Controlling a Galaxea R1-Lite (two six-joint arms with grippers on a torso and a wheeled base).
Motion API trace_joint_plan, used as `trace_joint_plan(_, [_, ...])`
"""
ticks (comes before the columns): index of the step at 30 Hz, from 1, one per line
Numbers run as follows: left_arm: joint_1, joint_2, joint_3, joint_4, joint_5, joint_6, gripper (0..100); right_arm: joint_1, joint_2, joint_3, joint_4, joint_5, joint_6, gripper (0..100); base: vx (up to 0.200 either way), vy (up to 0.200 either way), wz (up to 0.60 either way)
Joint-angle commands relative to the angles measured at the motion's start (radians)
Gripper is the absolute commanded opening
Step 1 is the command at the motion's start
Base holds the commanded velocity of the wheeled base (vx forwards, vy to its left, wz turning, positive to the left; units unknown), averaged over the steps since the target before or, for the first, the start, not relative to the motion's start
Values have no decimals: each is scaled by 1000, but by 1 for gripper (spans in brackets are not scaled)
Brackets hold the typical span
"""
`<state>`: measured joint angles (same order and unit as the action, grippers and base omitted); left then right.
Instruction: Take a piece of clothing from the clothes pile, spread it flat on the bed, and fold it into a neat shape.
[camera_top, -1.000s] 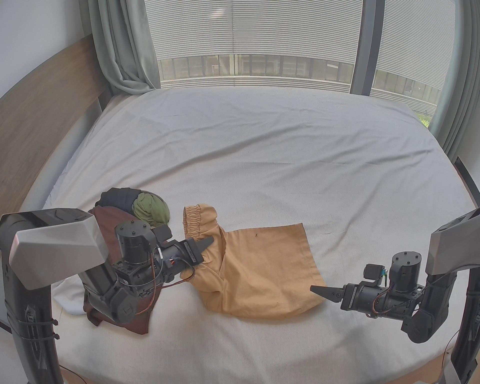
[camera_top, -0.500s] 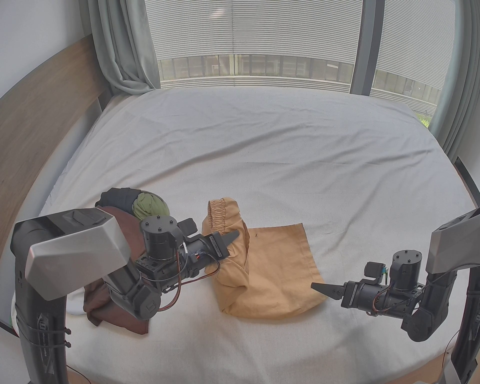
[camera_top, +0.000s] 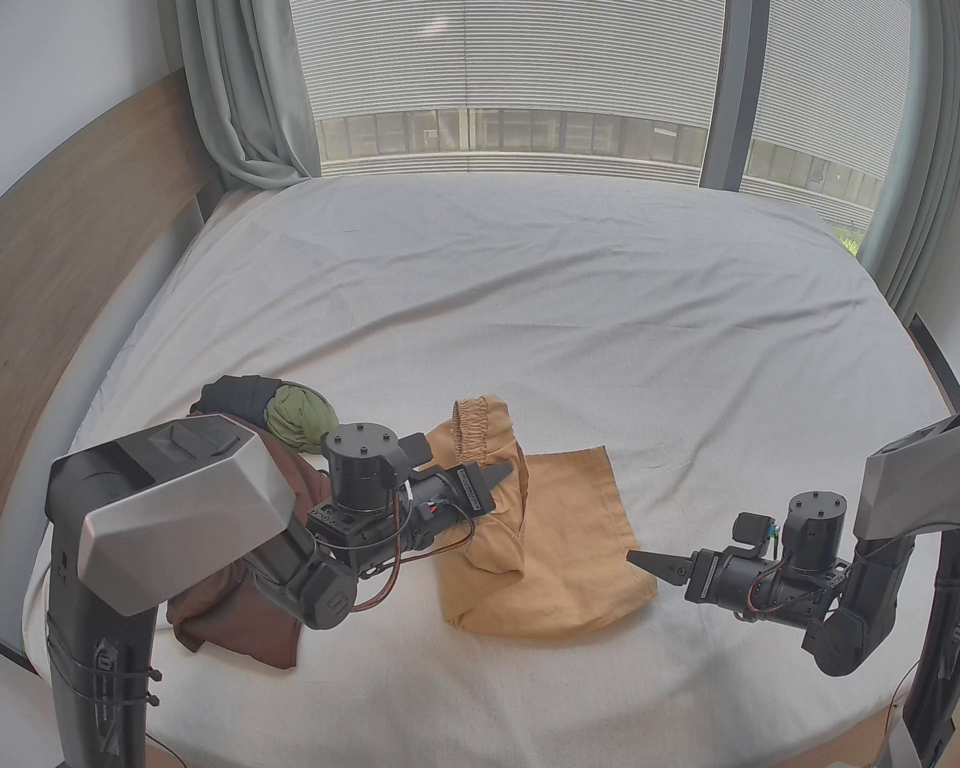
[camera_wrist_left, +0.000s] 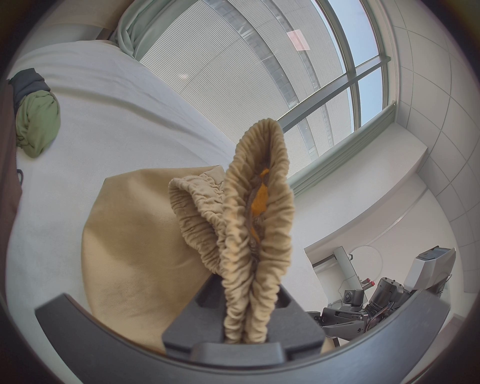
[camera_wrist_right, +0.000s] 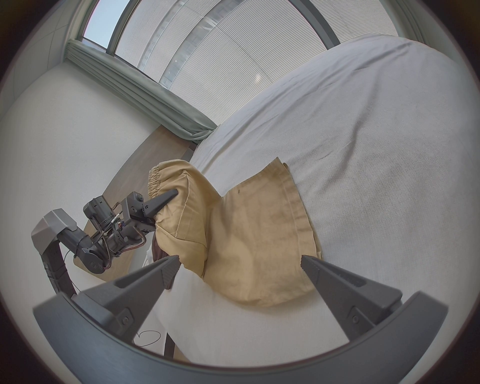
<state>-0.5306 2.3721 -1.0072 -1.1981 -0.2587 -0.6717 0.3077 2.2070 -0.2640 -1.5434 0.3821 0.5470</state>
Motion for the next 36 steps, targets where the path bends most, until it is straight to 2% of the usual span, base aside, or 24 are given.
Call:
trace_joint_plan(1, [-20, 27, -57, 34, 1, 0, 0, -16, -1, -12, 0, -2, 1, 100, 0, 0, 0])
trace_joint_plan(10, [-46, 67, -159, 124, 6, -2, 0, -51, 2, -32, 0, 1, 1, 100, 0, 0, 0])
trace_joint_plan(14, [-69, 79, -188, 149, 7, -48, 0, -64, 3, -41, 0, 1, 2, 100, 0, 0, 0])
trace_joint_plan(20, [-86, 99, -240, 193, 13, -52, 0, -73, 2, -47, 0, 1, 2, 100, 0, 0, 0])
trace_joint_plan(36, [-117, 142, -266, 209, 12, -54, 0, -73, 3, -49, 0, 3, 2, 100, 0, 0, 0])
